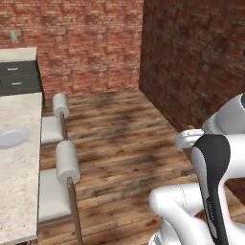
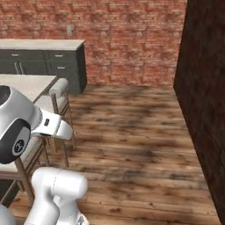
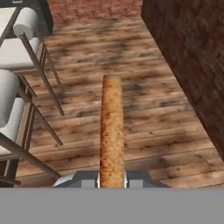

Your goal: Start the toaster. Once the lever pops up, take the bread to the plate on the dining counter.

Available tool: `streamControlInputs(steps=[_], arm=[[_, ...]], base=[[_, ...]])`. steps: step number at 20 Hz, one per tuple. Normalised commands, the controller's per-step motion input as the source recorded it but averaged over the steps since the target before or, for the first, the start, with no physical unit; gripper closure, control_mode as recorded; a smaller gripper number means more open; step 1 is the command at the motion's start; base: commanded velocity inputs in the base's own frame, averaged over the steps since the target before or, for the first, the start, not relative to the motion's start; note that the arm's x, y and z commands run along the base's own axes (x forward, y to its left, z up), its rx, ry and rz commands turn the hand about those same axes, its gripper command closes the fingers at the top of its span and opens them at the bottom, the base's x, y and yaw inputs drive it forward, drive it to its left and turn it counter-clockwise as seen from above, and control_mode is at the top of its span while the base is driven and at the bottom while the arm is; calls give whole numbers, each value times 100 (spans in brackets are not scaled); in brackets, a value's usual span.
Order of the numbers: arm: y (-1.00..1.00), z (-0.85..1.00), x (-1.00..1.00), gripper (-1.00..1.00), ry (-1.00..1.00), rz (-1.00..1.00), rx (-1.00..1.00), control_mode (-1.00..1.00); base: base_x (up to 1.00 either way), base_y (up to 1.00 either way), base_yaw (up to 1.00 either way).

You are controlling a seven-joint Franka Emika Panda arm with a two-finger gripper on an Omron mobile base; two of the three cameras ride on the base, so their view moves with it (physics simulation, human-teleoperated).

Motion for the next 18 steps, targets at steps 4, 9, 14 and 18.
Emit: streamControlInputs(steps=[4,9,14,18], arm=[[0,0,0,100,0,0,0,100],[0,0,0,100,0,0,0,100],[0,0,0,100,0,0,0,100],[0,0,0,100,0,0,0,100]], base=[[67,-33,67],[69,-39,64],[52,-42,59],[44,-31,54]])
